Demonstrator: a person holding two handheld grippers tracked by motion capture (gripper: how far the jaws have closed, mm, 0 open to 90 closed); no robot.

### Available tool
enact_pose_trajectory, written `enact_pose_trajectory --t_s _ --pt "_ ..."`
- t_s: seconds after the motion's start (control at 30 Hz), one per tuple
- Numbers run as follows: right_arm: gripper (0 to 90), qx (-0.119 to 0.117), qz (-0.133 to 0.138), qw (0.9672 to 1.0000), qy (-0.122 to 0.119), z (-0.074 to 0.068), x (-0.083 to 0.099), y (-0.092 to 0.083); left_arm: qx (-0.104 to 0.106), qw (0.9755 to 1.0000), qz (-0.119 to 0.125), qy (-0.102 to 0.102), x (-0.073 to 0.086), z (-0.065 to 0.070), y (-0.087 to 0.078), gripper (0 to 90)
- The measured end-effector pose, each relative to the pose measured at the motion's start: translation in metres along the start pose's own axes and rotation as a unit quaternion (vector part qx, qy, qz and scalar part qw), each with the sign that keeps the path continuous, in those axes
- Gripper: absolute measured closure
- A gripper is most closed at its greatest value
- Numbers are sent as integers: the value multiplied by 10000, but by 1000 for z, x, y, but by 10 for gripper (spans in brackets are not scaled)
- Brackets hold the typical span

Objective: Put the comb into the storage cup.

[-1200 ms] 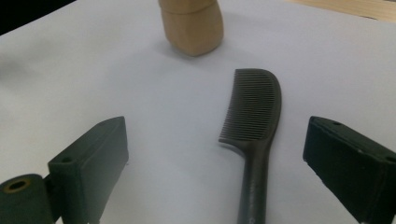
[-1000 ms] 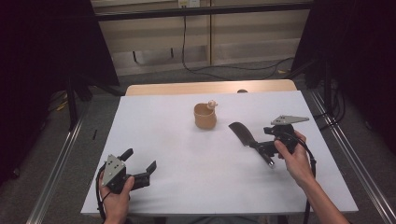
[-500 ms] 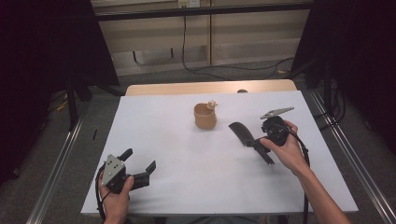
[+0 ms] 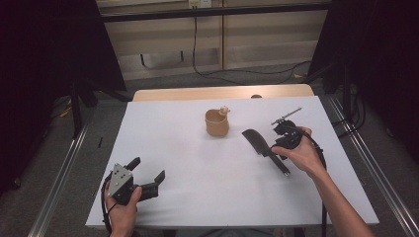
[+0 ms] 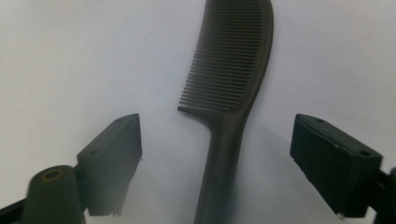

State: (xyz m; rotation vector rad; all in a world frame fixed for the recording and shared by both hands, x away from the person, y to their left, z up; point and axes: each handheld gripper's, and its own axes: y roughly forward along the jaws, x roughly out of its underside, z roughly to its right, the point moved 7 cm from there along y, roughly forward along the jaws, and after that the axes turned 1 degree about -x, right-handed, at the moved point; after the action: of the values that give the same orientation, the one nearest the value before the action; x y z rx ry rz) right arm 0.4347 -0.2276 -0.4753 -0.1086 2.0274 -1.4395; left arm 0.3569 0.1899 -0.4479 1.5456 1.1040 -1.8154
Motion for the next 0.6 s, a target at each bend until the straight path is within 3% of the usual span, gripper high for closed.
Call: enact_pose_trajectory --t_s 0.27,0.4,0.6 --pt "282 73 -368 9993 -57 7 1 6 0 10000 -22 3 0 0 0 33" --pt "318 8 -430 9991 41 8 0 6 4 10000 -13 -5 0 0 0 33" --pt "406 126 -625 9980 -23 11 3 9 11 10000 -28 15 0 0 0 33"
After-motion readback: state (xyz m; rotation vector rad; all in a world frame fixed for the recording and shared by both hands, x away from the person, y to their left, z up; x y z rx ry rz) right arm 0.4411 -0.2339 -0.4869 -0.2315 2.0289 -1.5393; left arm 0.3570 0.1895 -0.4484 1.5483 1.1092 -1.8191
